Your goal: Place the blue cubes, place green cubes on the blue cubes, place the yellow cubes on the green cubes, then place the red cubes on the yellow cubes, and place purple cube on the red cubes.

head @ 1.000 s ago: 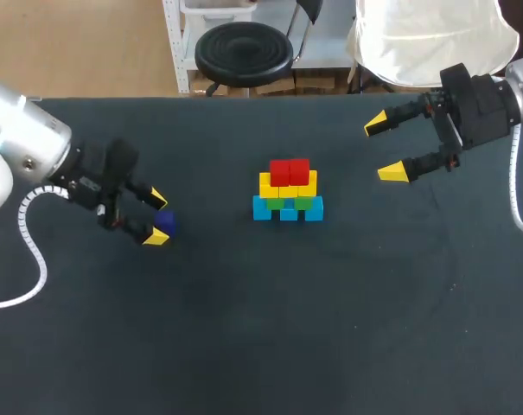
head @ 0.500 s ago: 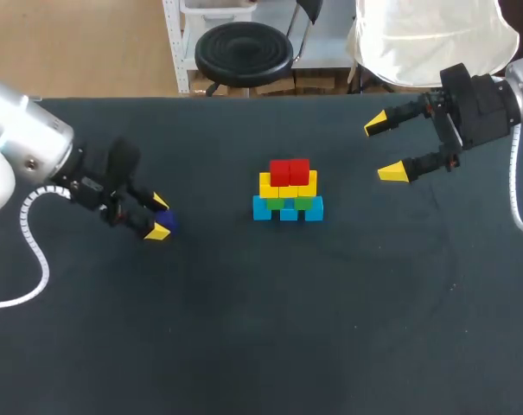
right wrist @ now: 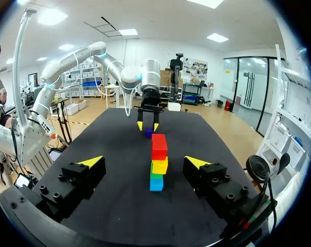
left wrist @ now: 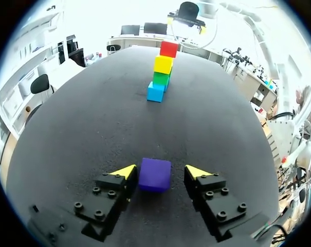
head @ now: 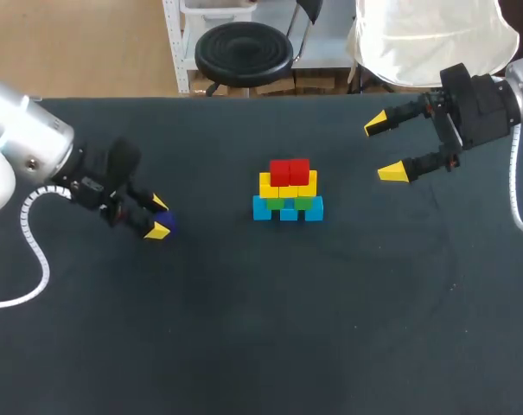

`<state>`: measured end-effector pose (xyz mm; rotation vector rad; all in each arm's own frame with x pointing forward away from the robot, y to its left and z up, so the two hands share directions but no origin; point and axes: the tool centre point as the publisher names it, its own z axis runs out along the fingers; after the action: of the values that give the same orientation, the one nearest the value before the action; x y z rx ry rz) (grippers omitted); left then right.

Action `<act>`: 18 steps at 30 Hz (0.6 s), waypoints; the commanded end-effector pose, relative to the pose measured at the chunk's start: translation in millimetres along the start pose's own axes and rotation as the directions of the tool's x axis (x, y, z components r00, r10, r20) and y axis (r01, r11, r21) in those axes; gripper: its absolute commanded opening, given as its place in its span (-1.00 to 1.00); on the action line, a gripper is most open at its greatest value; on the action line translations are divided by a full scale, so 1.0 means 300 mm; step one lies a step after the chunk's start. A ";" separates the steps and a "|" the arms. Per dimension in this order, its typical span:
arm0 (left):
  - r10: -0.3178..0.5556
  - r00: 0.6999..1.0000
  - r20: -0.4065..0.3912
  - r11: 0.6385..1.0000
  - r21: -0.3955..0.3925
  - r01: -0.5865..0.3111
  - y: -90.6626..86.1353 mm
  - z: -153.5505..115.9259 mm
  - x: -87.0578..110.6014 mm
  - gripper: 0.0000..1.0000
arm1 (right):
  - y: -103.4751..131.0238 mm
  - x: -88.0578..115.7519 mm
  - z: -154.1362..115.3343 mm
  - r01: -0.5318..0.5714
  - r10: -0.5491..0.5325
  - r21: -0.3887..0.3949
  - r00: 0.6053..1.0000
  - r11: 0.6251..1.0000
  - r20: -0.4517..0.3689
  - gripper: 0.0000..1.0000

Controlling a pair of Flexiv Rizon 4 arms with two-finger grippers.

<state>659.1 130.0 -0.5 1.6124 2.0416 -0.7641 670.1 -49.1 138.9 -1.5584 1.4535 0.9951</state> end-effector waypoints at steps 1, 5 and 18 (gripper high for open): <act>-0.004 1.000 -0.003 1.000 -0.003 0.004 -0.001 0.001 0.005 0.42 | 0.002 0.001 0.000 0.001 -0.001 0.002 1.000 1.000 0.001 1.00; -0.005 1.000 -0.003 1.000 -0.004 0.005 0.000 0.001 0.006 0.29 | 0.002 0.001 0.000 0.001 -0.001 0.002 1.000 1.000 0.001 1.00; -0.006 1.000 0.000 1.000 -0.006 0.006 0.006 0.011 0.001 -0.18 | 0.002 0.001 0.000 0.001 -0.001 0.002 1.000 1.000 0.001 1.00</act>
<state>660.0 130.0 -1.8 1.6048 2.0477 -0.7608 670.1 -49.1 138.9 -1.5584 1.4535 0.9951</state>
